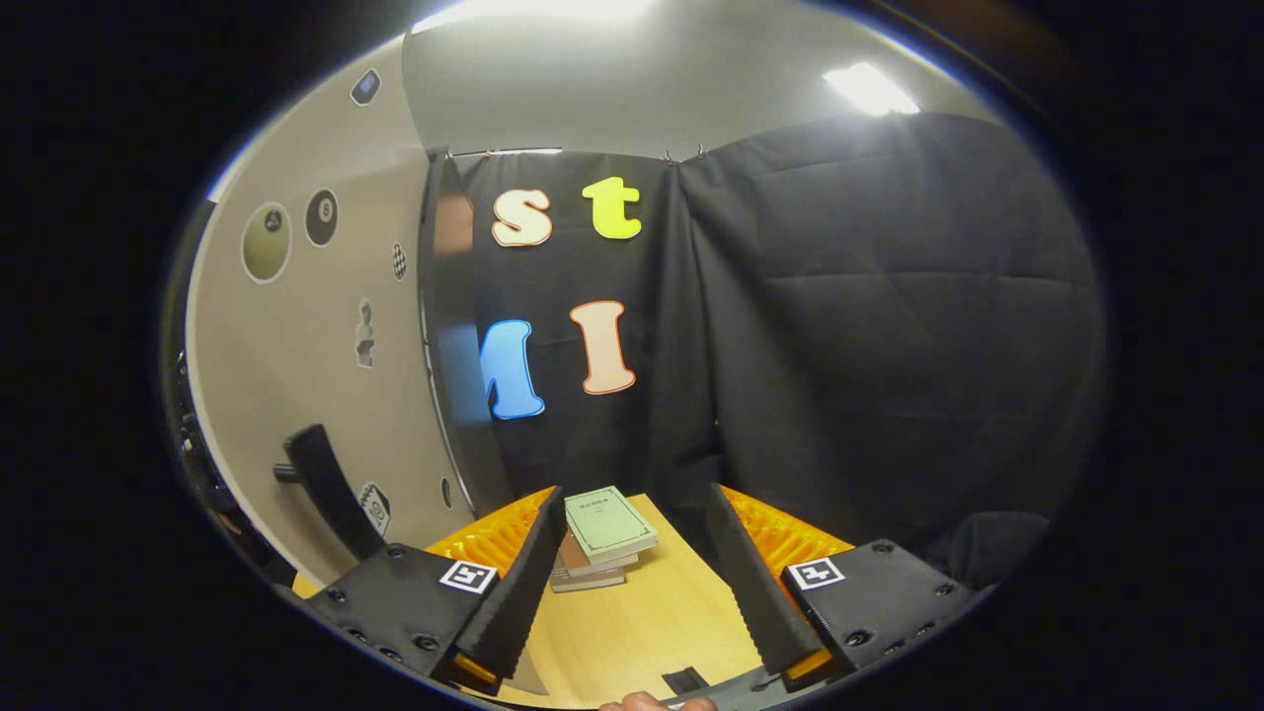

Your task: Open the cabinet door with the right hand, grasp the bottle in the cabinet with the left hand and place it on the coaster, then close the cabinet door with the right hand.

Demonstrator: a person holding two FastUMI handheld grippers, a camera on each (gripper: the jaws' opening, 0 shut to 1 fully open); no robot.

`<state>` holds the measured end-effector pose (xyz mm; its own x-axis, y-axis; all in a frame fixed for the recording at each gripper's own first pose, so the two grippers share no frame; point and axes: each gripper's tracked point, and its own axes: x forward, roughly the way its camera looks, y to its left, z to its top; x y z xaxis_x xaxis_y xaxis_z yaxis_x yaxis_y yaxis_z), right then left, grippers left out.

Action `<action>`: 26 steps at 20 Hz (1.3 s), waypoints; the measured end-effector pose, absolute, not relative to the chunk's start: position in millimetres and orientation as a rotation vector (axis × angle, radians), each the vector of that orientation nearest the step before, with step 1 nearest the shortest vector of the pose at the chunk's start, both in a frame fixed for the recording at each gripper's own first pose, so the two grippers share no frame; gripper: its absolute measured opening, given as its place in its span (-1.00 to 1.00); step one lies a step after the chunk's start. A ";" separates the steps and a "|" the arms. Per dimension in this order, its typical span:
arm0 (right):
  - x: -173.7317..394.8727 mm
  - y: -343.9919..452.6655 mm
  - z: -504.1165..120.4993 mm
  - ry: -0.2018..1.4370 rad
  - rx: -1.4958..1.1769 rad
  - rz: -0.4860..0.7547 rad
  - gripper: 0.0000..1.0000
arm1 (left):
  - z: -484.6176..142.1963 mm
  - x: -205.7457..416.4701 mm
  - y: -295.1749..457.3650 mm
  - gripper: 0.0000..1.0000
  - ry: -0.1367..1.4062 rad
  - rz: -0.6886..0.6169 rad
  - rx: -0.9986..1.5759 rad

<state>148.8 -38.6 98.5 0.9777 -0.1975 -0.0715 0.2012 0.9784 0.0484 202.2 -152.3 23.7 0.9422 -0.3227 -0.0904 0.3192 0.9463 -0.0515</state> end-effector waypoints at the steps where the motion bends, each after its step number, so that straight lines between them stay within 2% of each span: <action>1: 157.6 -44.1 99.4 0.065 0.053 -0.207 0.86 | 25.2 217.1 -157.3 0.77 0.102 -0.326 -0.029; 2: 166.6 -47.3 98.9 0.064 0.055 -0.210 0.95 | 27.2 230.4 -161.2 0.83 0.104 -0.323 -0.015; 11: 225.9 -86.0 87.7 0.081 0.096 -0.248 0.92 | 9.3 315.1 -203.7 0.77 0.133 -0.309 0.039; 16: 239.8 -99.0 81.5 0.106 0.068 -0.267 0.92 | 10.8 354.7 -216.3 0.82 0.105 -0.323 0.053; 18: 240.7 -106.5 81.3 0.106 0.067 -0.290 0.93 | 7.1 366.1 -222.8 0.77 0.109 -0.332 0.056; 21: 243.4 -117.1 81.3 0.101 0.054 -0.330 0.92 | 0.8 382.0 -227.7 0.82 0.108 -0.345 0.058; 26: 248.4 -119.0 79.0 0.116 0.052 -0.341 0.93 | -8.0 400.2 -234.1 0.77 0.112 -0.359 0.056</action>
<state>248.4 -119.0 79.0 0.9360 -0.3302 -0.1220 0.3362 0.9413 0.0316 400.2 -234.1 -8.0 0.9303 -0.3469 -0.1192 0.3531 0.9350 0.0346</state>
